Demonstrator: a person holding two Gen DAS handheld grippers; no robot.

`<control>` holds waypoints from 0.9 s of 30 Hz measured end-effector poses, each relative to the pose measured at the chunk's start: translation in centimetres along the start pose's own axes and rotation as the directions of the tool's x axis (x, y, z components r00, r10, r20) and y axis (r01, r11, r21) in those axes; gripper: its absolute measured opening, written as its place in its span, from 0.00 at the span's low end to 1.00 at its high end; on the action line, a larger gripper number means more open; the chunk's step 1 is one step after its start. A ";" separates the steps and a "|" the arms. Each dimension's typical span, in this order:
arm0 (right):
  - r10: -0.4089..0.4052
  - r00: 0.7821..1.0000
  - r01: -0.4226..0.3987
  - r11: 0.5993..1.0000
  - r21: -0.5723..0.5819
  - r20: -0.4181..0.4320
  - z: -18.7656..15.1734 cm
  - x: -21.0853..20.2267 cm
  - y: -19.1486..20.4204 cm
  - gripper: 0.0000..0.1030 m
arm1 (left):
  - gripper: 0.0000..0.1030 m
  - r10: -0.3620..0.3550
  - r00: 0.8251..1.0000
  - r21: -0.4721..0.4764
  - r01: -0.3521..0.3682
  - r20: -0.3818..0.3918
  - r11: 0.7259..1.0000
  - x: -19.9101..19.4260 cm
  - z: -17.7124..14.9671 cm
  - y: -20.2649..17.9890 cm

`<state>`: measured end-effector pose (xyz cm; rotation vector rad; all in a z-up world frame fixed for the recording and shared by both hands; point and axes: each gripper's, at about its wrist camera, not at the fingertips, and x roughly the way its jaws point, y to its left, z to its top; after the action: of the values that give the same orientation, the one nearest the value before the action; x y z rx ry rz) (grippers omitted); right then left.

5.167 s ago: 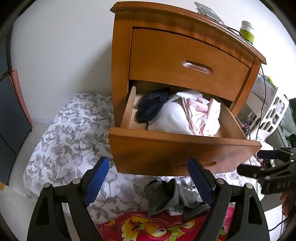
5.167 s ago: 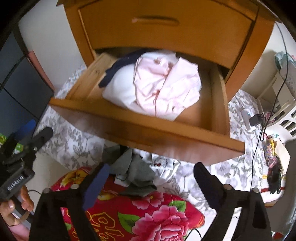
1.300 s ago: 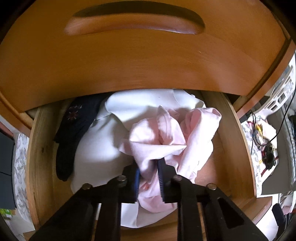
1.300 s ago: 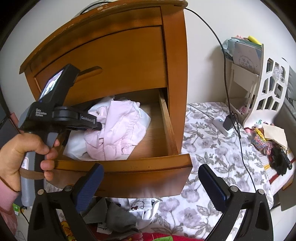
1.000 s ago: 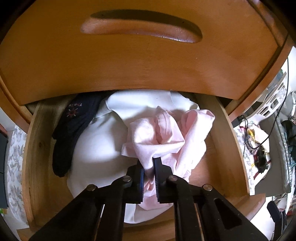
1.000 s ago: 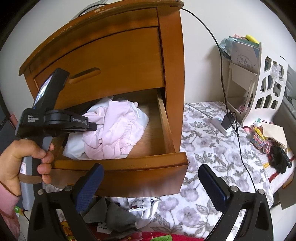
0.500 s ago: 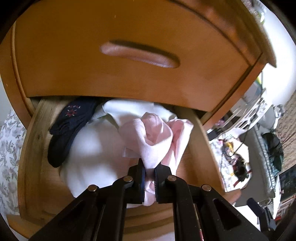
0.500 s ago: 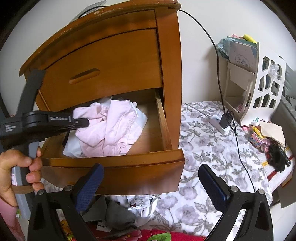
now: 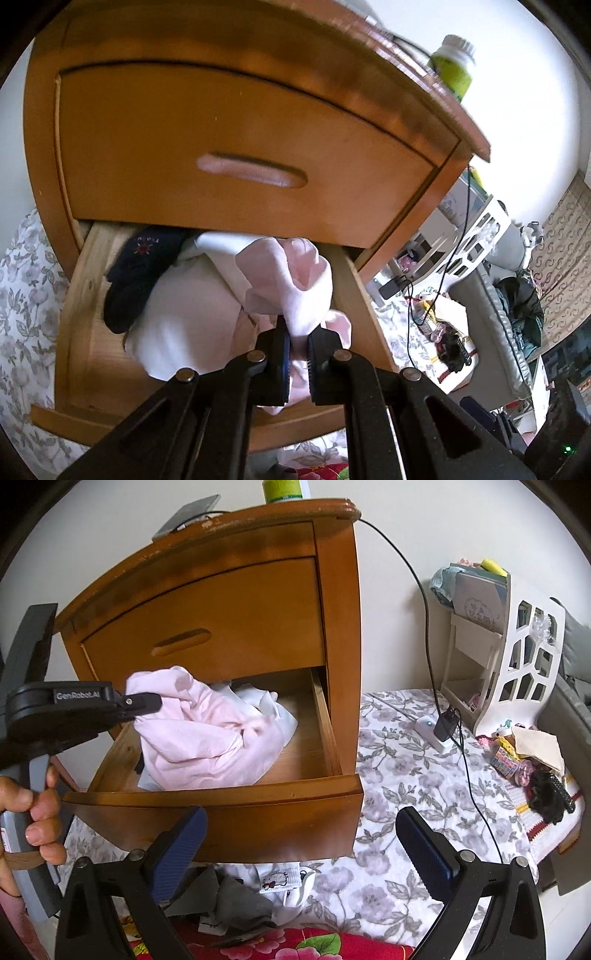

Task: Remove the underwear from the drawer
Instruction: 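Lift the pink cloth out of the drawer with the left gripper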

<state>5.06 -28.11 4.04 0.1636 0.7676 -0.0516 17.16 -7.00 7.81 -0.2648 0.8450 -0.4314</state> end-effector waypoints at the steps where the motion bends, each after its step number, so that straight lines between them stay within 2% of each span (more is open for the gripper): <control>1: 0.000 1.000 0.000 1.000 -0.001 0.004 0.0 -0.3 0.0 1.00 | 0.07 -0.003 1.000 -0.001 0.003 0.002 1.000 -0.3 0.0 0.0; 16: -0.005 0.999 0.005 1.000 0.006 0.045 -0.6 -4.3 0.0 1.00 | 0.07 -0.015 0.993 0.025 0.012 0.115 1.000 -7.4 0.8 -1.9; 27: -0.002 0.997 0.001 1.000 0.005 0.071 -0.7 -6.4 0.4 1.00 | 0.07 -0.008 0.978 0.079 -0.009 0.209 0.997 -13.3 2.1 -4.1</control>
<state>0.07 -27.70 8.05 0.1649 0.6969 -0.0602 9.98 -4.29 19.55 -0.2321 0.6205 -0.4271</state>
